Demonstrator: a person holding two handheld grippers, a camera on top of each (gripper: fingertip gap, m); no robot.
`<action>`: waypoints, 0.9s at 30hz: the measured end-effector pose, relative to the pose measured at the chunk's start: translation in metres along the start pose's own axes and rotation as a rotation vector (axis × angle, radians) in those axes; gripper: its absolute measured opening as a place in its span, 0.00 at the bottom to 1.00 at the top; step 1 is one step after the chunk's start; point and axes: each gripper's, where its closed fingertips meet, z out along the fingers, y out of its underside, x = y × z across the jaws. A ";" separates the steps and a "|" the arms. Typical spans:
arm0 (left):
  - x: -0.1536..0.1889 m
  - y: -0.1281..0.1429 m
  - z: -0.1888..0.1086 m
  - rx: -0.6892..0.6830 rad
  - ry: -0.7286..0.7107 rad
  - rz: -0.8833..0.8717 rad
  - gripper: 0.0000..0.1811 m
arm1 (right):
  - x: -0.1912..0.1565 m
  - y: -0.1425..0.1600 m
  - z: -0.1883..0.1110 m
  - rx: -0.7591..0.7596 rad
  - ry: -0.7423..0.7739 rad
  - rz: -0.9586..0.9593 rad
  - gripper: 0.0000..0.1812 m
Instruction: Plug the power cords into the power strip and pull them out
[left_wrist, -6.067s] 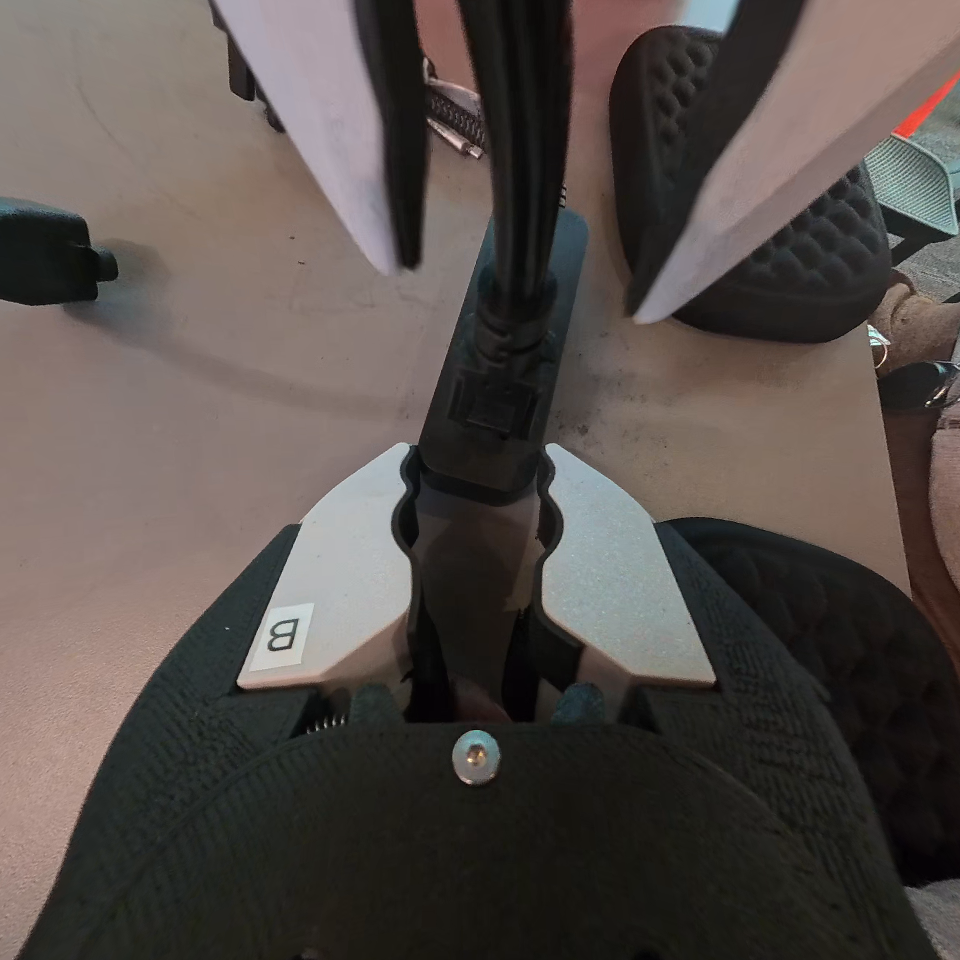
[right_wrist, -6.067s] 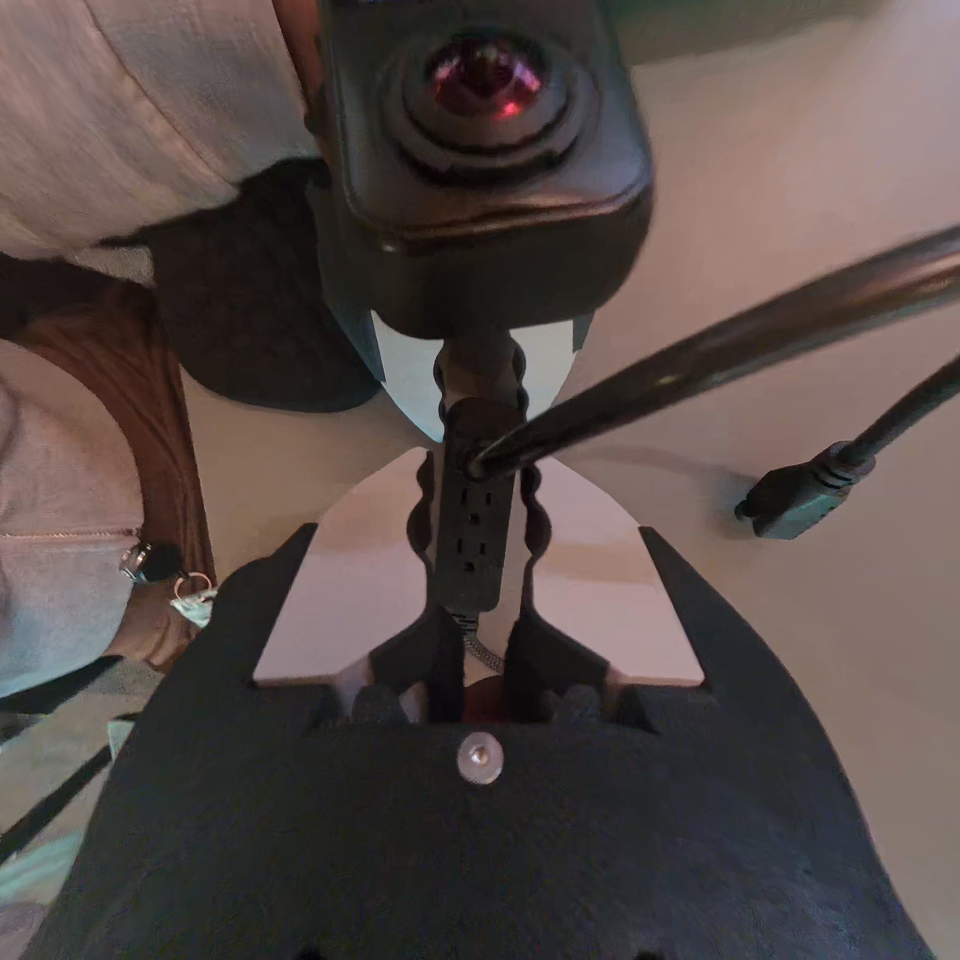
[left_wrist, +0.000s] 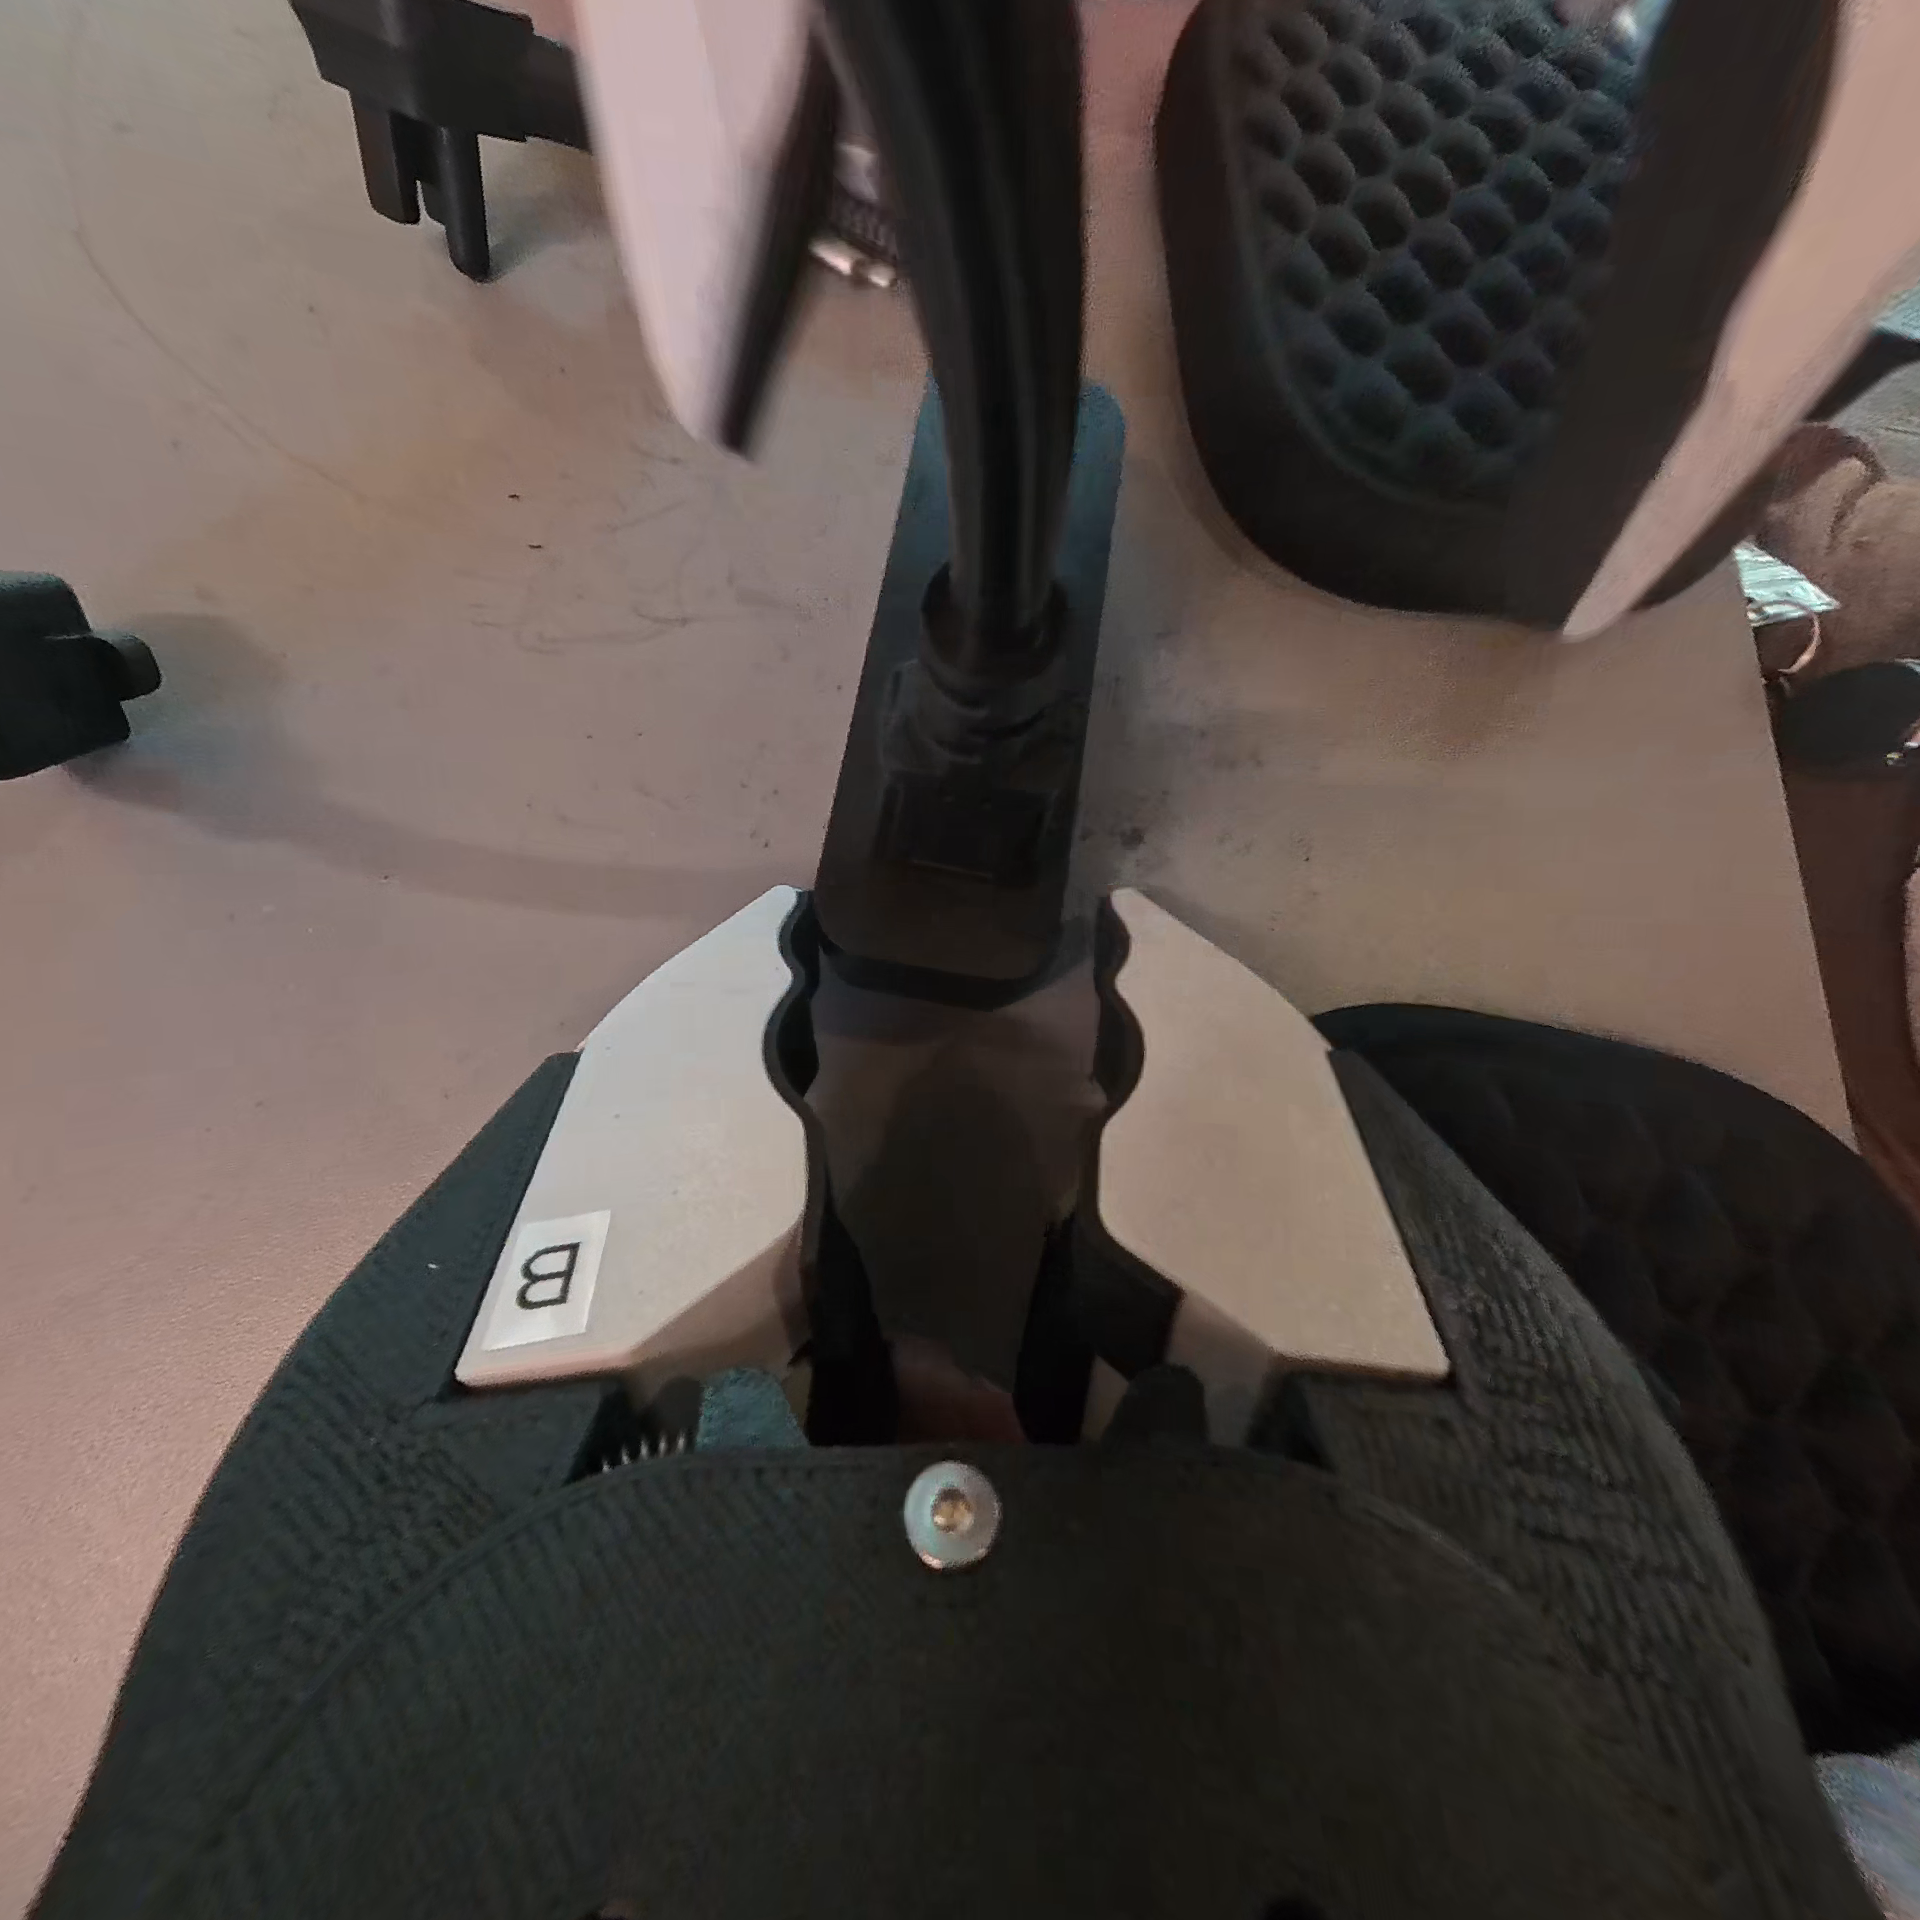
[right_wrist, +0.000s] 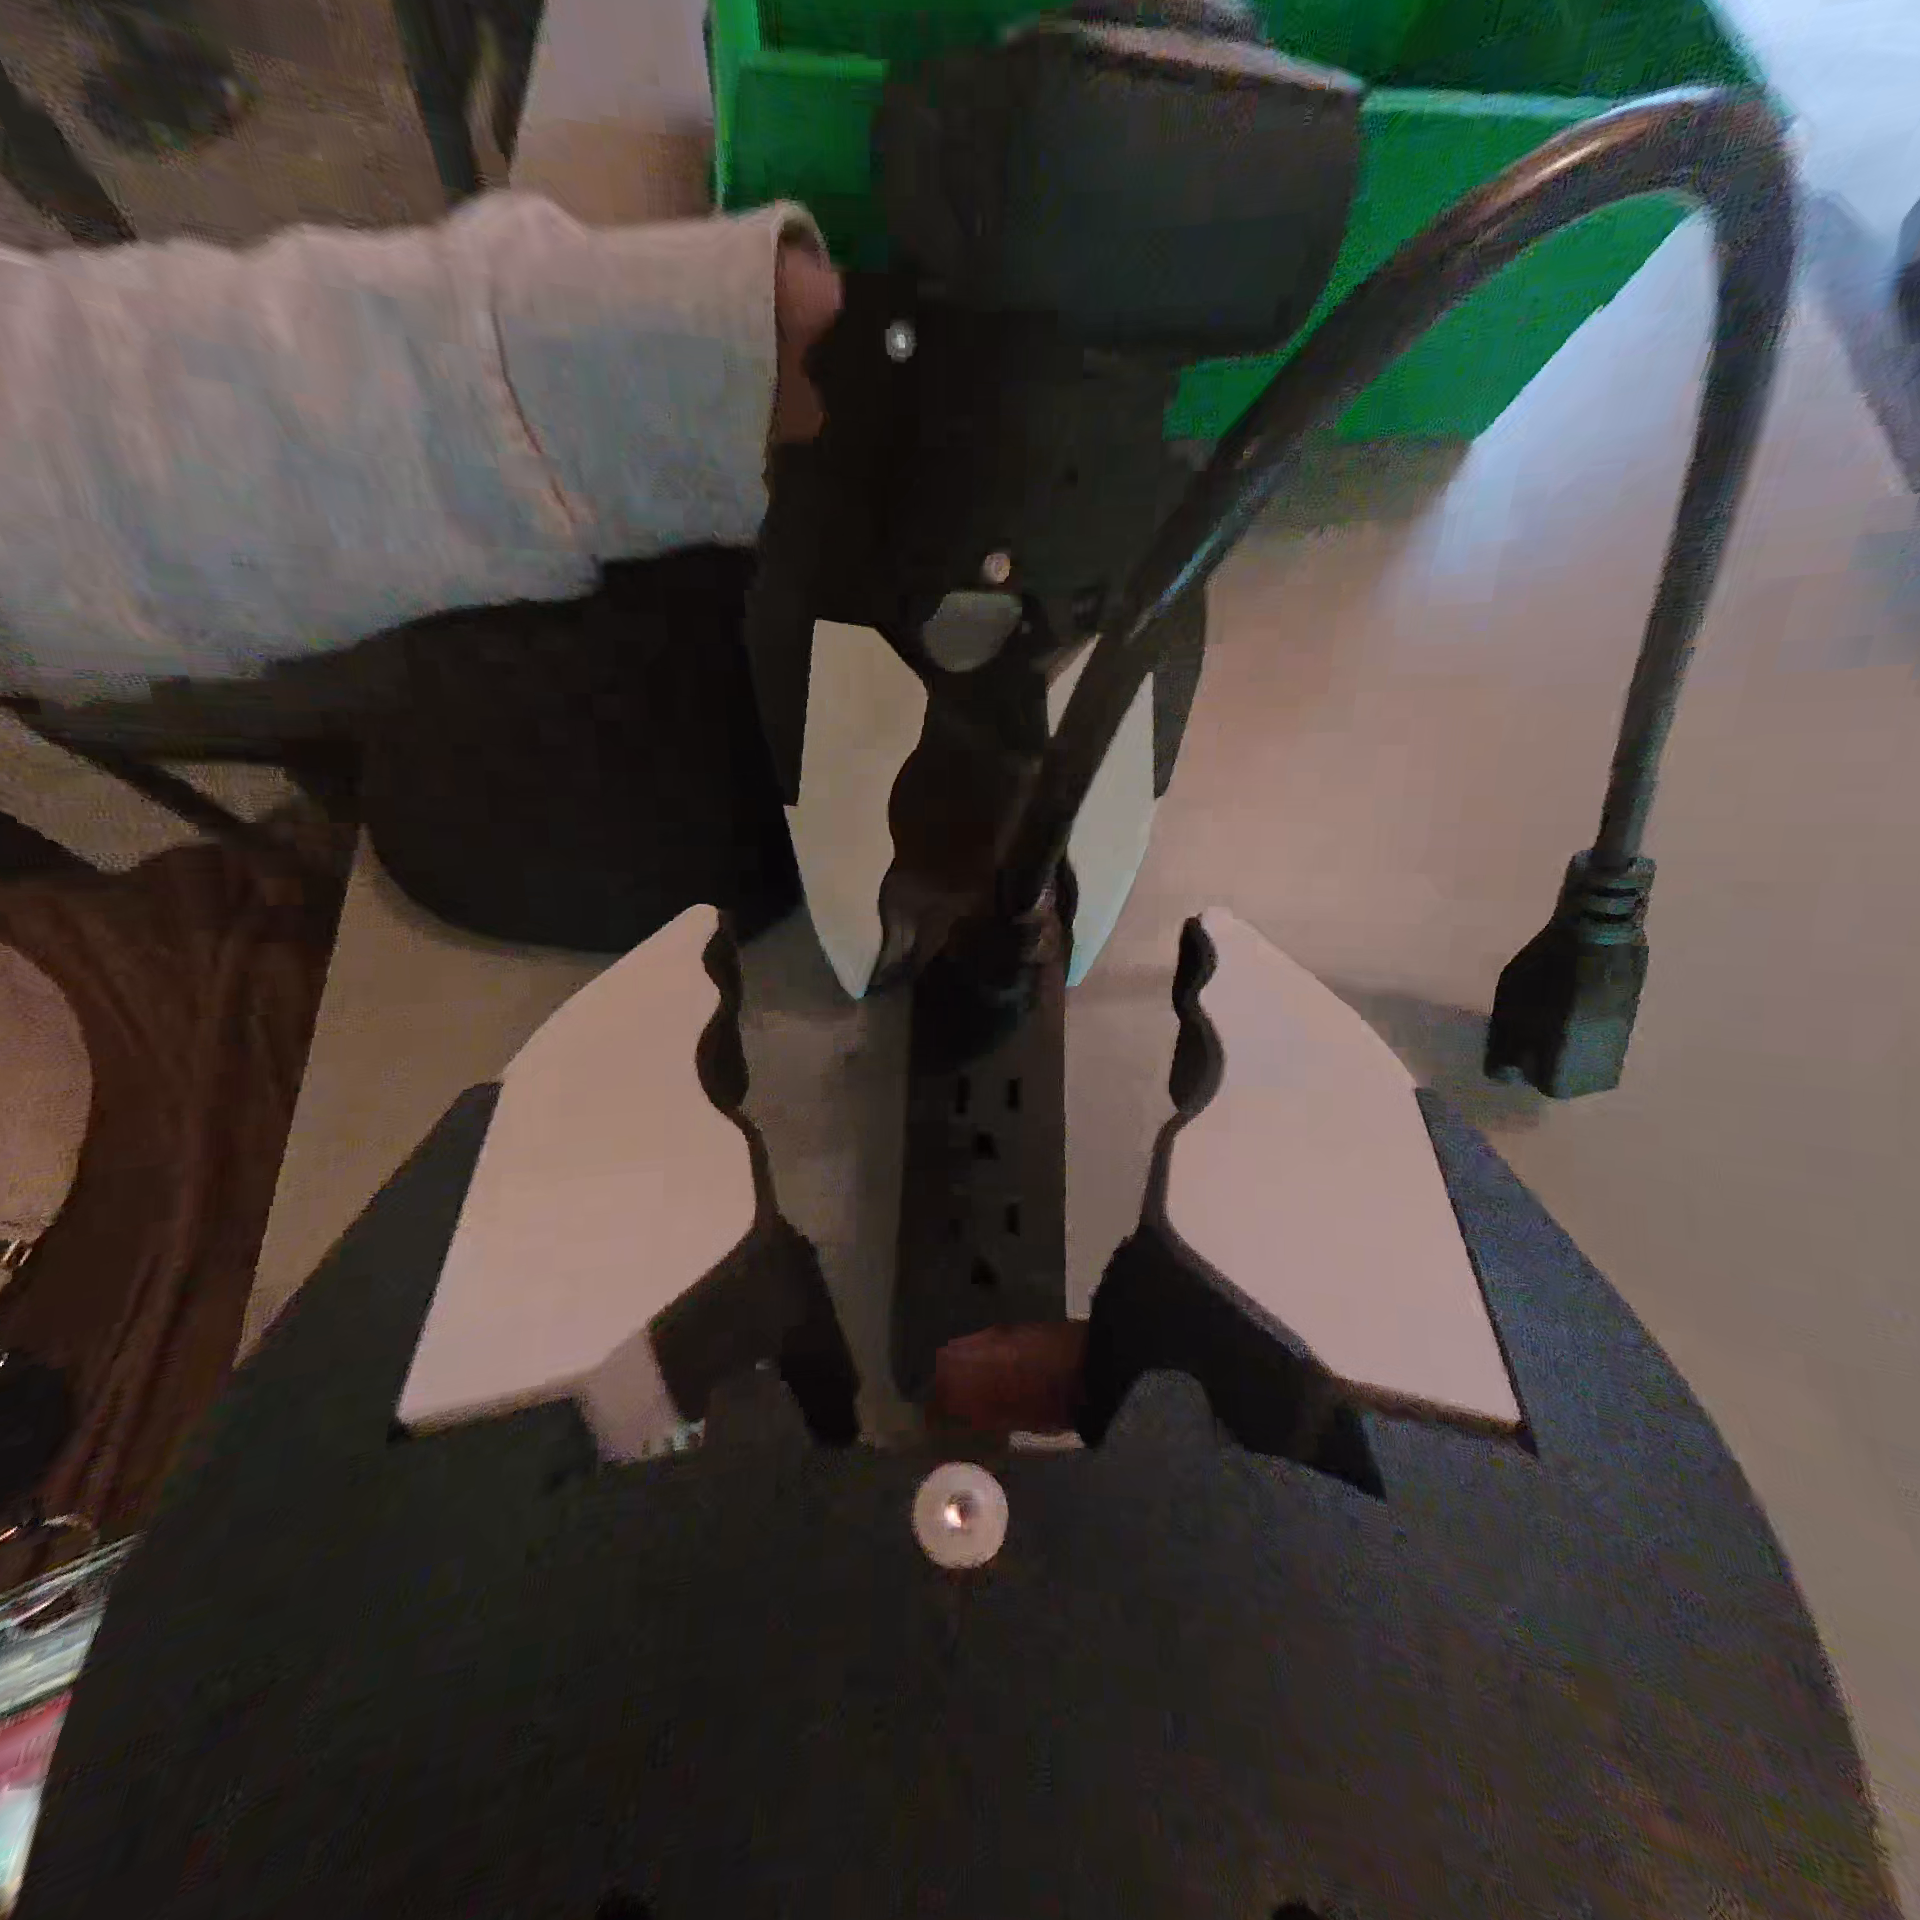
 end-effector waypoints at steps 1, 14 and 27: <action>0.003 0.000 0.000 0.003 0.023 -0.004 0.32 | 0.006 -0.003 -0.005 0.106 0.014 -0.004 0.49; -0.004 -0.008 -0.012 0.046 -0.097 -0.006 0.59 | 0.047 -0.038 -0.129 1.120 0.413 0.031 0.56; 0.043 -0.080 -0.175 0.861 -1.155 0.279 0.54 | 0.046 -0.038 -0.137 1.047 0.685 -0.054 0.64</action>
